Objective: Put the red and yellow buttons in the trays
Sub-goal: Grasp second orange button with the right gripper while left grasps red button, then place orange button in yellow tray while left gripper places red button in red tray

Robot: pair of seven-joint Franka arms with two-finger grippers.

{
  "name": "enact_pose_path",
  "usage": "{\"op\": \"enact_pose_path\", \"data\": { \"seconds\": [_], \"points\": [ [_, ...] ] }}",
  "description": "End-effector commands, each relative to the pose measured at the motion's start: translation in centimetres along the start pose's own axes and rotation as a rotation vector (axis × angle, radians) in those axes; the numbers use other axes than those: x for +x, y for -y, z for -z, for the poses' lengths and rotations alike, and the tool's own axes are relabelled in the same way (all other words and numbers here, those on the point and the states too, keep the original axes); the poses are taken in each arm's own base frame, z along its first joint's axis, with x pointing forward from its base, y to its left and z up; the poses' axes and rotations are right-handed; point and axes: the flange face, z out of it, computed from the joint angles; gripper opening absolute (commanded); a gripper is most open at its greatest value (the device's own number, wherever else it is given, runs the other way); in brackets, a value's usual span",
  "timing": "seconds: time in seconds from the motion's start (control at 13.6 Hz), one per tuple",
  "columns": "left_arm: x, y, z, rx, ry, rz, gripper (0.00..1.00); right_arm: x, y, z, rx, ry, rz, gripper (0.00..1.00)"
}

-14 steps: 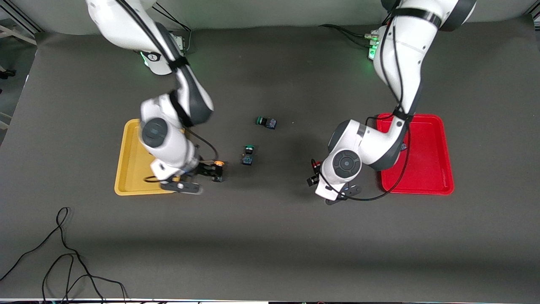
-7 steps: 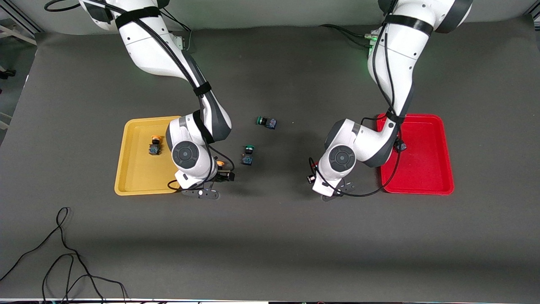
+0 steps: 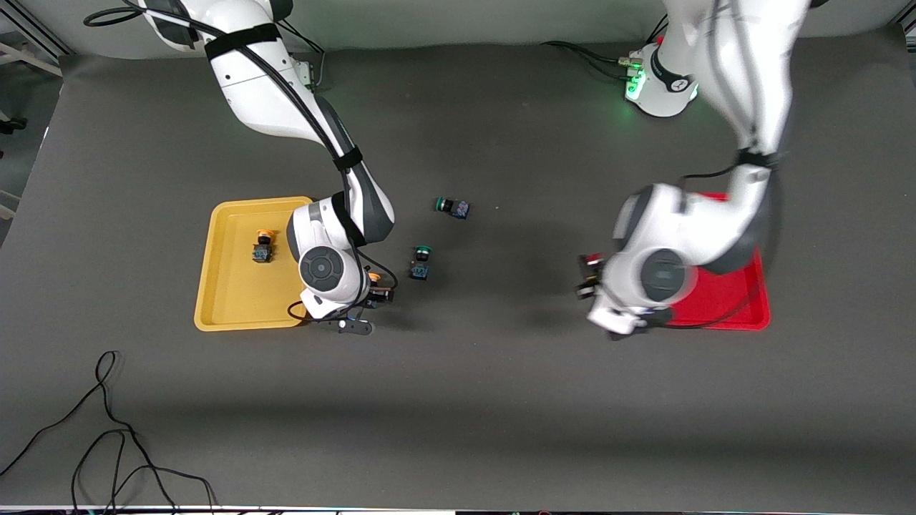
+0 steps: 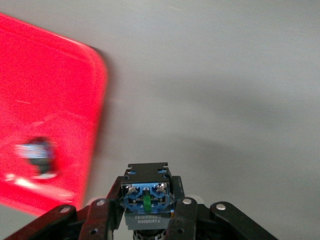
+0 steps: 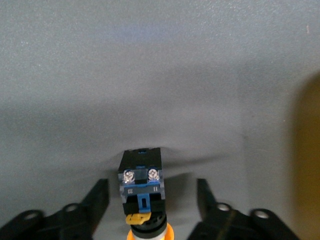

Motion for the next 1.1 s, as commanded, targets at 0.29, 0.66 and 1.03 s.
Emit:
{"op": "enact_pose_path", "data": {
  "seconds": [0.29, 0.66, 1.03],
  "points": [
    [5.7, 18.1, -8.3, 0.064, -0.001, -0.165, 0.00, 0.2, -1.3, 4.6, 0.032, 0.020, -0.014, 0.16],
    [6.5, 20.8, -11.5, 0.040, -0.014, -0.183, 0.57, 3.7, -11.8, 12.3, 0.038, 0.033, 0.028, 0.16],
    [4.9, 20.0, -4.1, 0.058, 0.031, -0.173, 1.00, 2.4, -20.0, 6.5, 0.034, 0.037, 0.070, 0.16]
  ]
}}
